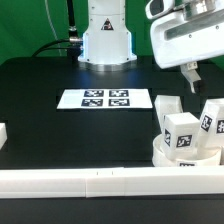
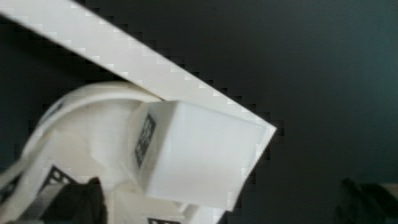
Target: Assemble stool
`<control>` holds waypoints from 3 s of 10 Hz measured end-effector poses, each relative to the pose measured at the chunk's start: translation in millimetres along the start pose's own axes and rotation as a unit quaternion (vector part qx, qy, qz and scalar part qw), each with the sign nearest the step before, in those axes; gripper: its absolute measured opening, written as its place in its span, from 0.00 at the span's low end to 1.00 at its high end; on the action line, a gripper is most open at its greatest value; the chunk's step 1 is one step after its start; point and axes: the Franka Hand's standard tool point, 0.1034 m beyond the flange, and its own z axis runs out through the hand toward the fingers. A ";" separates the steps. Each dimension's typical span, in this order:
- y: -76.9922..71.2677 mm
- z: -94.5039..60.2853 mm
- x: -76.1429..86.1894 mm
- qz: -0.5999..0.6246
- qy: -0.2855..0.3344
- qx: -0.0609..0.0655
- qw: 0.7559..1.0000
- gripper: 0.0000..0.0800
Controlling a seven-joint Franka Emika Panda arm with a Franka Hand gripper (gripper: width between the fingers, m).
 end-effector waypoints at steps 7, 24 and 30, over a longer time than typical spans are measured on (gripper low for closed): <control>-2.6 3.8 1.4 -0.375 -0.021 -0.021 0.927 0.81; 1.0 22.1 3.6 -0.920 -0.108 -0.050 0.374 0.81; 10.1 29.3 4.5 -0.934 -0.118 -0.048 0.335 0.49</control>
Offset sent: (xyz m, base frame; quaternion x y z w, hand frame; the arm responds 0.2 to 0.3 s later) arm 0.0132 0.0113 -0.0048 -0.0190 -0.0928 -0.3285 0.9397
